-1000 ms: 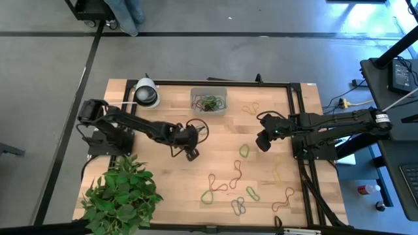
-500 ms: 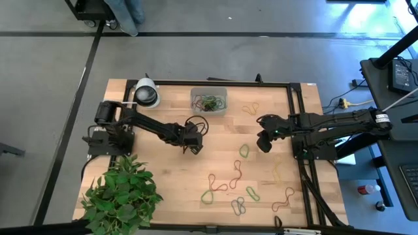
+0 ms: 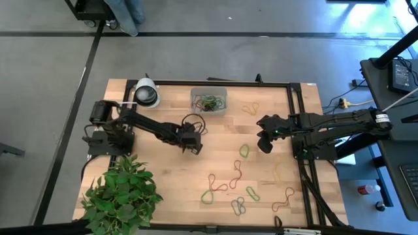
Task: Pick and place rubber bands into bin
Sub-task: Put the green rubber band into the white bin
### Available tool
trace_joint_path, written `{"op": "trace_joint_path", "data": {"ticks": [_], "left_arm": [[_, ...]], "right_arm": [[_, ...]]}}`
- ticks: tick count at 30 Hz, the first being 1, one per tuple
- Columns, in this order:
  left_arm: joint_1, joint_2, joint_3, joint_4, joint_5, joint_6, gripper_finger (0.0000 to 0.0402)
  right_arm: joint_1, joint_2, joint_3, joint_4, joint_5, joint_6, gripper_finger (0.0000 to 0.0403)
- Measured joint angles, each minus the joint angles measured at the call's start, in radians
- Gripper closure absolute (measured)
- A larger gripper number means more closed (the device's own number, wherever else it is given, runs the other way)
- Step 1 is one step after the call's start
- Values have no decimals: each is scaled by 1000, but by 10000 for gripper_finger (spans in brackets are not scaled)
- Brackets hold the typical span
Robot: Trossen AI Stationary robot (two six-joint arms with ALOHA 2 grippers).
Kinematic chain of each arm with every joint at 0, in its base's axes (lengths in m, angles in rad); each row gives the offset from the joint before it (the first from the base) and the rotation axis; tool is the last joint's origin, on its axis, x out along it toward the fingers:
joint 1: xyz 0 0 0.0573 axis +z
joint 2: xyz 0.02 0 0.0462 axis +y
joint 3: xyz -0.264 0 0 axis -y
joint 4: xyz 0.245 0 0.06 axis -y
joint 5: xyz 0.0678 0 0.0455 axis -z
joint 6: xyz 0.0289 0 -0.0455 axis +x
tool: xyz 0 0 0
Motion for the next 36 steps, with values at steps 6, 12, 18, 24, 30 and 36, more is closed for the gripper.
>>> {"op": "trace_joint_path", "data": {"ticks": [6,12,18,24,30,36], "left_arm": [[-2,-140,1,-7,-52,-7,399],[15,-204,106,-90,-152,121,400],[127,-182,276,-141,-169,366,400],[291,-153,366,-104,-95,595,400],[442,-90,380,-48,42,734,400],[507,43,379,29,168,825,400]], "right_arm": [[0,0,0,4,0,-18,396],[0,1,0,43,0,-25,396],[0,1,0,89,10,-43,396],[-2,4,0,100,68,-14,396],[-3,10,0,126,71,23,396],[-10,31,1,147,82,93,396]]}}
